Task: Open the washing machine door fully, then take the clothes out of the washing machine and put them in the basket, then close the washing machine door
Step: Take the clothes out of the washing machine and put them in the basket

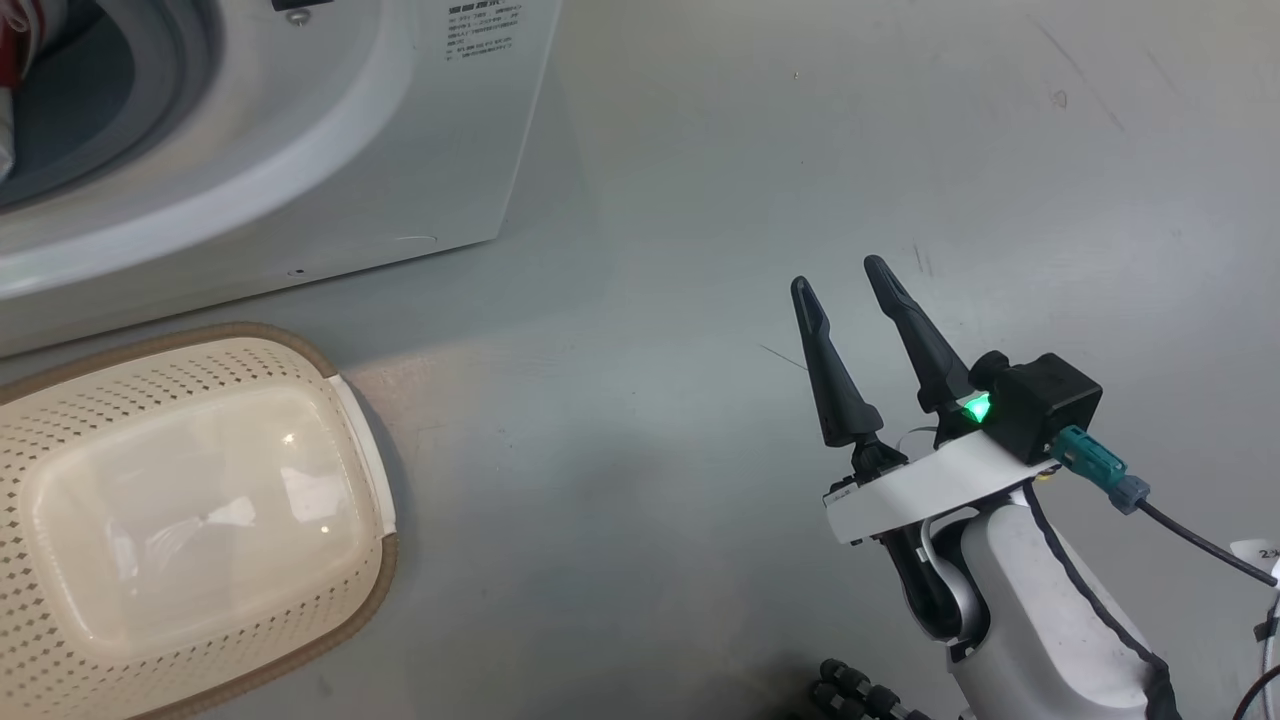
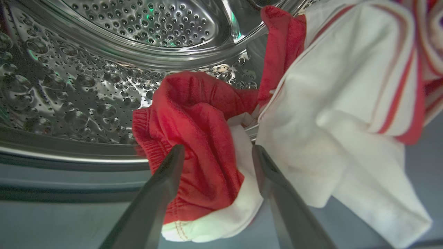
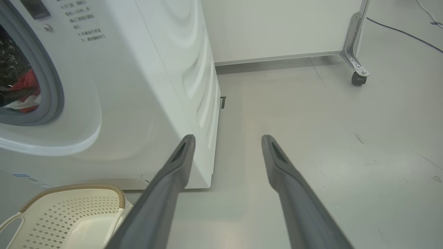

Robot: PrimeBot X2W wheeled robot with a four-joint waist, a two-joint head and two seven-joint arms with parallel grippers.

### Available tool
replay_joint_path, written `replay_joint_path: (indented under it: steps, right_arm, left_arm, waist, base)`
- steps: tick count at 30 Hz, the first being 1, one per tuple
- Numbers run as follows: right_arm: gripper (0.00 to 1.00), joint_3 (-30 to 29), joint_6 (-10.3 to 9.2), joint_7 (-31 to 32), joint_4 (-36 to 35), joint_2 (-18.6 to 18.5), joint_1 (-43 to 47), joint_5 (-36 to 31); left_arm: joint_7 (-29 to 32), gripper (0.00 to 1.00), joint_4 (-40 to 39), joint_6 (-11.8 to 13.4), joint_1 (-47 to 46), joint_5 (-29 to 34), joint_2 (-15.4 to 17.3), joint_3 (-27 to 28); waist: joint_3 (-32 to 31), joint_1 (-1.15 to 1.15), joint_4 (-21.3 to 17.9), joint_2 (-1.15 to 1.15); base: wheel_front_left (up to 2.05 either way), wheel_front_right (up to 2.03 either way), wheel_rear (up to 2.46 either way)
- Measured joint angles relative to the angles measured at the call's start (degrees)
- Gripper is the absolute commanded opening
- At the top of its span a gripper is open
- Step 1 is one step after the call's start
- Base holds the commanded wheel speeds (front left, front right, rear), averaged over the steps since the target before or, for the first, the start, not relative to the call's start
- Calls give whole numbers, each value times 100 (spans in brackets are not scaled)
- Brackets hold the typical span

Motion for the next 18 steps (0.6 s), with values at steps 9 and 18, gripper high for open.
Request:
replay_joint_path:
  steps: [9, 18]
  right_arm:
    - [100, 76, -94, 0, -3, 1, -7, 67]
    - [100, 185, -141, 0, -19, 1, -106, 79]
  left_arm:
    - [322, 100, 412, 19, -394, 109, 94, 62]
    - [488, 100, 720, 29, -637, 118, 52, 35]
  waist:
    - [50, 0, -50, 0]
    - [111, -1, -58, 0]
  base:
    - [0, 0, 0]
    - [0, 0, 0]
